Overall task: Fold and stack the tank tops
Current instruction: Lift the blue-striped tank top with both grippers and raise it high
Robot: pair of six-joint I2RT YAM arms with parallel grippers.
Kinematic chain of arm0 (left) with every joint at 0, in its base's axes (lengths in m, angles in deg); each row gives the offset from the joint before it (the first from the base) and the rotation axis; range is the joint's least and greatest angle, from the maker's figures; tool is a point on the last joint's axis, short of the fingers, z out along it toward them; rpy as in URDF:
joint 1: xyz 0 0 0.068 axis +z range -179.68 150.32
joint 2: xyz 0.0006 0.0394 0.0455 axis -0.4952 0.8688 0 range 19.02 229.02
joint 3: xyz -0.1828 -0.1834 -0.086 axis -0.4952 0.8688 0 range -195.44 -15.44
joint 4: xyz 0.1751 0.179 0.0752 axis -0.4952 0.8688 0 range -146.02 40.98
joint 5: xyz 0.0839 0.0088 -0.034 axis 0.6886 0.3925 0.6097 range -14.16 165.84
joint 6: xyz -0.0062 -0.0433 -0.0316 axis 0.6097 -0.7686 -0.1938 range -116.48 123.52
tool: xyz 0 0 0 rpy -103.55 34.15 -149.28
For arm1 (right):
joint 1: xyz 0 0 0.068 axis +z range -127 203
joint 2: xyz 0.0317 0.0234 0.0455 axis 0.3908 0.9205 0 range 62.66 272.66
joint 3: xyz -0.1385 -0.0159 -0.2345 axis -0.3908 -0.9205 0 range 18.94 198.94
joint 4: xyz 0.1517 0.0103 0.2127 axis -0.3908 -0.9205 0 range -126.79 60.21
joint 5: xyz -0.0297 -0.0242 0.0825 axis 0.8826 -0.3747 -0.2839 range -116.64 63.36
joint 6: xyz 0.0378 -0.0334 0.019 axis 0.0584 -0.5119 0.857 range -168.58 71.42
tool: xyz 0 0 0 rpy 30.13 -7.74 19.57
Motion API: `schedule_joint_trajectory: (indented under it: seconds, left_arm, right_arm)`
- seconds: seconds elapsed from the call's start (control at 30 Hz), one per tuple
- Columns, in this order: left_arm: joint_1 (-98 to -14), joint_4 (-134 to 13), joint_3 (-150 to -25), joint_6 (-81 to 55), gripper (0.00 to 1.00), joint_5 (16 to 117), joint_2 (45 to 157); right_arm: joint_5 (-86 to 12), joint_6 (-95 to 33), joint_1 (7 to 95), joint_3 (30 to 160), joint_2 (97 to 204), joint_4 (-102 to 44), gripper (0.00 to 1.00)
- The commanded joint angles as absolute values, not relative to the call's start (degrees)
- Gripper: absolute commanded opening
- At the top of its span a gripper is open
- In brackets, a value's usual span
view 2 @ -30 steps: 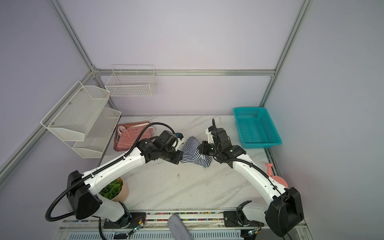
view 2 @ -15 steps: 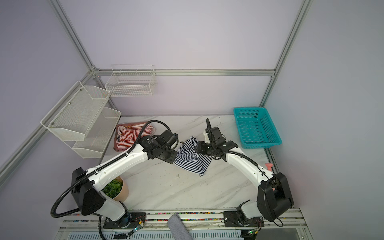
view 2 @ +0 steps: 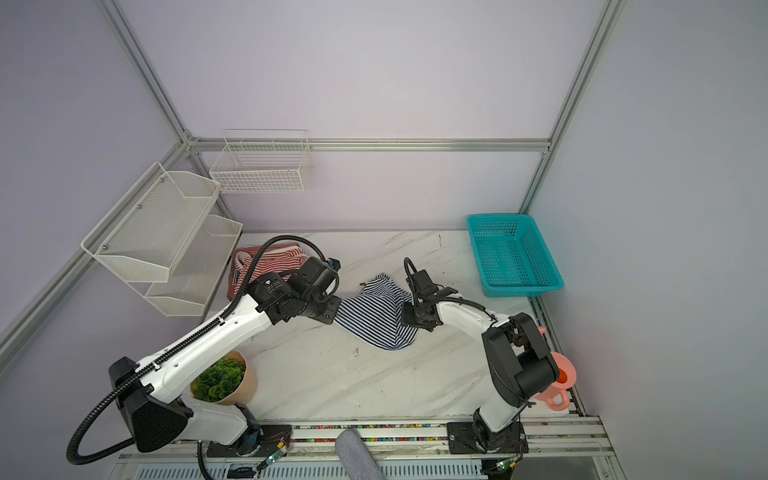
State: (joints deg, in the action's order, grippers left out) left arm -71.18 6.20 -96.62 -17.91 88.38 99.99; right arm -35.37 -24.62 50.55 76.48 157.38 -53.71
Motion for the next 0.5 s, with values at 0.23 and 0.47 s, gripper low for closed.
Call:
schedule_joint_trajectory:
  seconds: [0.23, 0.47]
  left_arm:
    - [-70.02, 6.16, -93.74, -18.98, 0.0, 89.23, 97.5]
    - [-69.8, 6.12, -93.53, -19.16, 0.0, 88.93, 97.59]
  right_arm:
    - [-31.1, -29.22, 46.79, 80.64, 162.47, -54.7, 0.52]
    - [-32.79, -30.74, 46.17, 80.38, 164.73, -53.97, 0.5]
